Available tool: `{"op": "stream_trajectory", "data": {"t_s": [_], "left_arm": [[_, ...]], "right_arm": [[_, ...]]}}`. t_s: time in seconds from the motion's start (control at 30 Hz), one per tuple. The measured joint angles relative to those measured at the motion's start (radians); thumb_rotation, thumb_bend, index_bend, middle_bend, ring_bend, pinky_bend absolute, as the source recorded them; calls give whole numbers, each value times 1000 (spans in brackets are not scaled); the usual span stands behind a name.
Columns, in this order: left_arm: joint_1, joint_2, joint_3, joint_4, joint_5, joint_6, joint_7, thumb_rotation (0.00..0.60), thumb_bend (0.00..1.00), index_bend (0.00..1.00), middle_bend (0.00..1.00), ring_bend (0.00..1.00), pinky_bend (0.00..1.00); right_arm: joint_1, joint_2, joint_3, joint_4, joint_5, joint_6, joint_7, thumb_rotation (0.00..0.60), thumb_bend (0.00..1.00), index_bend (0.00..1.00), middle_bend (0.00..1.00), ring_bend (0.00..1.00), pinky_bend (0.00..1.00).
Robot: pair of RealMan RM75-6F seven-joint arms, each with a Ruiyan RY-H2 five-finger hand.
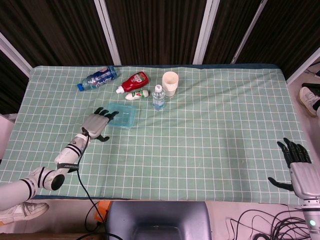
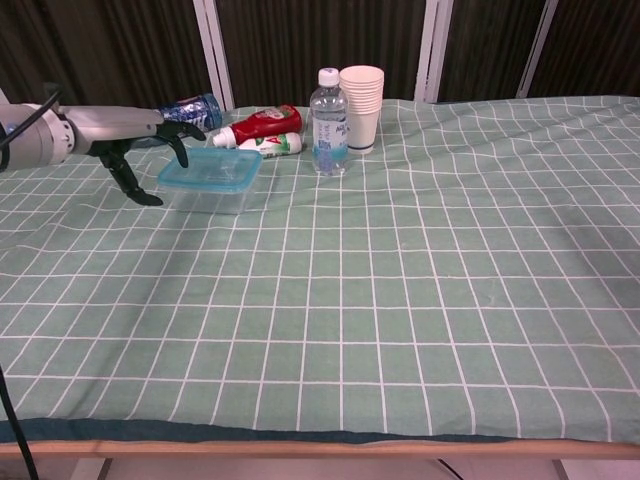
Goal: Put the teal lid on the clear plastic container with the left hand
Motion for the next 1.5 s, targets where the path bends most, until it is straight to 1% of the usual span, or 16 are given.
{"op": "stream_trajectory", "data": {"t_s": [0.37, 0.87, 1.5], "left_arm": [[7, -21, -1, 33, 20, -17, -22, 600, 233, 0, 232, 100, 0], [2, -52, -9, 76, 9, -40, -16, 600, 232, 0, 225, 87, 0], [6, -75, 2, 99, 15, -62, -7, 600, 232, 0, 228, 90, 0]], "right_arm": [[3, -2, 0, -1, 1, -6, -9, 600, 118, 0, 0, 0, 0], [3, 0, 0, -2, 4, -6, -6, 600, 118, 0, 0, 0, 0], [1, 1, 0, -2, 3, -3, -3, 600, 118, 0, 0, 0, 0]]}}
